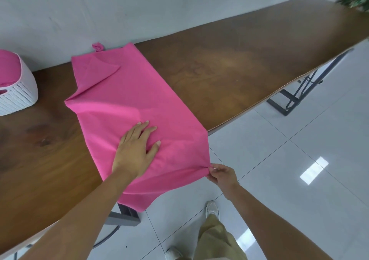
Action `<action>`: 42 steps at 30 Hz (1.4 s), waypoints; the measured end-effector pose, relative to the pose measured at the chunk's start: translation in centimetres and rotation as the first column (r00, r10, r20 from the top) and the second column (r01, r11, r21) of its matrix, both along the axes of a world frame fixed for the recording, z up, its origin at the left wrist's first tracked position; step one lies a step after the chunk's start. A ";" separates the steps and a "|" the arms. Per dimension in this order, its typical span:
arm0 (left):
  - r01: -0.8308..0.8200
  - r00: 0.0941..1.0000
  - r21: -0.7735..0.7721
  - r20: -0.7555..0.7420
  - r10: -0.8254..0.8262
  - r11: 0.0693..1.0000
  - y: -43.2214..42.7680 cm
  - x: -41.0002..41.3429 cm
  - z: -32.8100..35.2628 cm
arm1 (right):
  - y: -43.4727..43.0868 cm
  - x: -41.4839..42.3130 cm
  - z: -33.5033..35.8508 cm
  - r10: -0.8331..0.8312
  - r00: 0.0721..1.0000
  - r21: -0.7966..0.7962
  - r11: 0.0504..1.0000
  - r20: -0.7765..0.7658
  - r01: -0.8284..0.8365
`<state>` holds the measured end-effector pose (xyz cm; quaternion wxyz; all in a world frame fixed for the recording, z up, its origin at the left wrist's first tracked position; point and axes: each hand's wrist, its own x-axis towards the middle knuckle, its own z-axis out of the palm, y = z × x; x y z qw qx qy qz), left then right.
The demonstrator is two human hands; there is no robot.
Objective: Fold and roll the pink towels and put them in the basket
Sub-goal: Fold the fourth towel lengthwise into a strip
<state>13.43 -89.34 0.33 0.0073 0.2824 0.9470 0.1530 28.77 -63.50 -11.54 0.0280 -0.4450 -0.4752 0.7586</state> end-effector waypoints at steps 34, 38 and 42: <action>-0.007 1.000 0.008 -0.001 0.007 1.000 0.0 -0.1 -0.2 | -2.4 2.4 -1.8 0.024 0.997 -0.246 0.969 0.072 -0.005; -0.005 1.000 0.006 -0.004 0.006 1.000 0.1 -0.1 -0.1 | -2.1 2.5 -1.9 0.077 0.982 -0.209 0.977 0.174 -0.039; -0.004 1.000 0.008 -0.009 0.004 1.000 0.0 0.0 -0.1 | -1.2 2.9 -0.4 0.000 0.986 -0.014 1.000 0.164 0.002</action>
